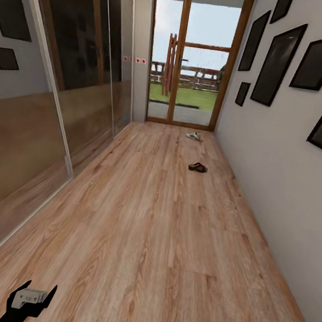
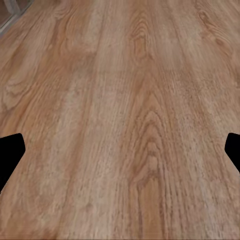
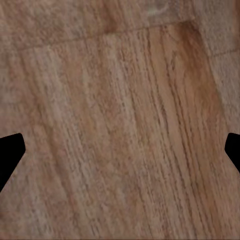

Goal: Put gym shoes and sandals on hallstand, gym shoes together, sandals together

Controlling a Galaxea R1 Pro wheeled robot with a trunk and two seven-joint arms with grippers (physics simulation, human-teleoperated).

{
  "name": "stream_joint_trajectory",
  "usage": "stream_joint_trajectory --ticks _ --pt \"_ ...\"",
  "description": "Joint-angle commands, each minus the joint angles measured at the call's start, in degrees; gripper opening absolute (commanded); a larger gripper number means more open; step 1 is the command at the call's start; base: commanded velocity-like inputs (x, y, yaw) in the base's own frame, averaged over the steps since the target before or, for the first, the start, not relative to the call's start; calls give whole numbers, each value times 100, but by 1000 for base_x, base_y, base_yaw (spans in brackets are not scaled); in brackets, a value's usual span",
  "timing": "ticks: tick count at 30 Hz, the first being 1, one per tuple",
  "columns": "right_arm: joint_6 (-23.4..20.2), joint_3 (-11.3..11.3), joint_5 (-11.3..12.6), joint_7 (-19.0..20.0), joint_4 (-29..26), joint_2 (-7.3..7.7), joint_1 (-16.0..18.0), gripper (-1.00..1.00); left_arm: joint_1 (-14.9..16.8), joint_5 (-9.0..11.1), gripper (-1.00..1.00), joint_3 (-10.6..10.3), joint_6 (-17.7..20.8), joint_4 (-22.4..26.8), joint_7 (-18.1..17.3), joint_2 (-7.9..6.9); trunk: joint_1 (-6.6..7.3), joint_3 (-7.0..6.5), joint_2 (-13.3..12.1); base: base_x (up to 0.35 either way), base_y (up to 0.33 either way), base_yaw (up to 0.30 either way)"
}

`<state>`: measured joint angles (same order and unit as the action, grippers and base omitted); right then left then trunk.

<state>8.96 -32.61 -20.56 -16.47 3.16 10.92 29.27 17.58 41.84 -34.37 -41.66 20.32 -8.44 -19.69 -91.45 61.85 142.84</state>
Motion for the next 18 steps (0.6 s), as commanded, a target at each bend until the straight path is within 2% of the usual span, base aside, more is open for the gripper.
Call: stream_joint_trajectory --ticks 1,18 --pt "0 0 0 1 0 0 0 100 0 0 100 0 0 0 0 0 0 0 0 348 0 0" --pt "0 0 0 -5 0 -2 0 100 0 0 100 -8 0 3 0 0 0 0 0 348 0 0"
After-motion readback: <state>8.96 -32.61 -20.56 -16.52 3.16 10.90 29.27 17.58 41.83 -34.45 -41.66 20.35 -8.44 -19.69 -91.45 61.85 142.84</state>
